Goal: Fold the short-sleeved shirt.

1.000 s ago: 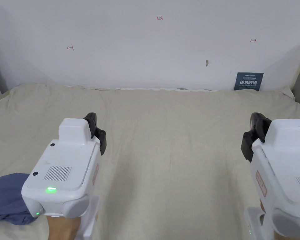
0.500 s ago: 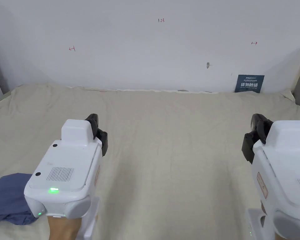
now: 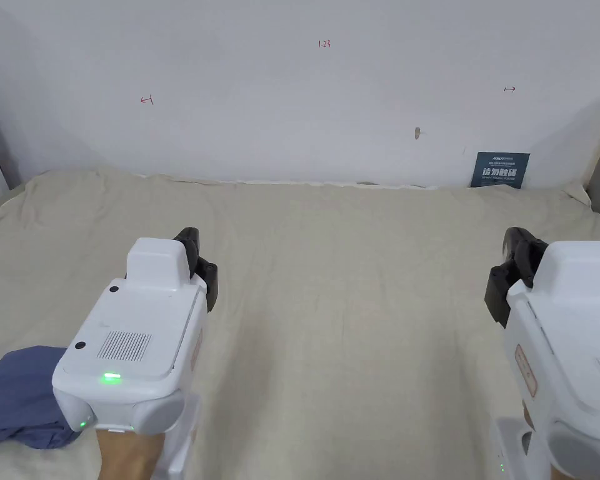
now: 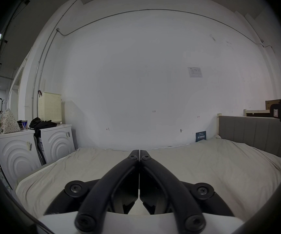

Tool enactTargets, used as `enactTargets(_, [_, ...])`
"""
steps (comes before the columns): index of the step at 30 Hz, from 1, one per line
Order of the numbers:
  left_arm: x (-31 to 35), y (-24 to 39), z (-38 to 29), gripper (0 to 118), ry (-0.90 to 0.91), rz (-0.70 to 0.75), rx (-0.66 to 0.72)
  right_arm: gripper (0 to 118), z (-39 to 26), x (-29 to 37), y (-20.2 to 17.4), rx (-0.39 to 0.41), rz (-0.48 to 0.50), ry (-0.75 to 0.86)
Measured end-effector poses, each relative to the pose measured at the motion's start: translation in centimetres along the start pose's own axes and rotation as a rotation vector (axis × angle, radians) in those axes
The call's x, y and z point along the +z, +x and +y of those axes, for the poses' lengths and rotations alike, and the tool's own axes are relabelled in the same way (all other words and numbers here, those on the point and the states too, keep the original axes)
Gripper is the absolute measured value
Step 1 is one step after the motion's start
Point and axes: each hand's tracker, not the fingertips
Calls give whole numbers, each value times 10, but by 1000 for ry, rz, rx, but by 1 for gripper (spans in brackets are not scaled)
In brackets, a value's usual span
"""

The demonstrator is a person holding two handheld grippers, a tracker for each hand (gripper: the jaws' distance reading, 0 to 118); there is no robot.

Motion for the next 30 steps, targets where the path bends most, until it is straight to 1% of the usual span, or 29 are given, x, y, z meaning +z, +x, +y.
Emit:
enactTargets(7, [0,-3,1,0,0,-1,17,1,0,1,0,-1,1,1])
enactTargets(21, [1,-4,1,0,3,-1,2,1,0,1,0,1,1,0])
enactTargets(22, [0,-4,0,3,5,-1,1,3,0,1,0,-1,-2,1])
enactTargets(23, [0,-4,1,9,7,-5,0,4,0,1,0,-3,-6,2])
enactTargets(24, [0,-4,1,23,5,-8,-1,10,0,1,0,-3,-9,1])
enactTargets(25, [0,-3,2,40,4,-15,2,17,0,1,1,-4,-7,-1])
enactTargets(26, [1,-3,2,62,6,-16,6,29,0,1,1,-6,-5,-3])
enactTargets(27, [1,-3,3,90,6,-19,11,56,0,0,1,-6,-5,-3])
enactTargets(28, [1,-2,4,107,3,-24,15,77,0,0,1,-6,-8,-4])
enactTargets(29, [0,-2,4,117,1,-24,20,95,-1,-1,1,-6,-7,-7])
enactTargets(30, [-1,-2,3,118,1,-26,30,115,-1,-2,2,-11,-1,-13])
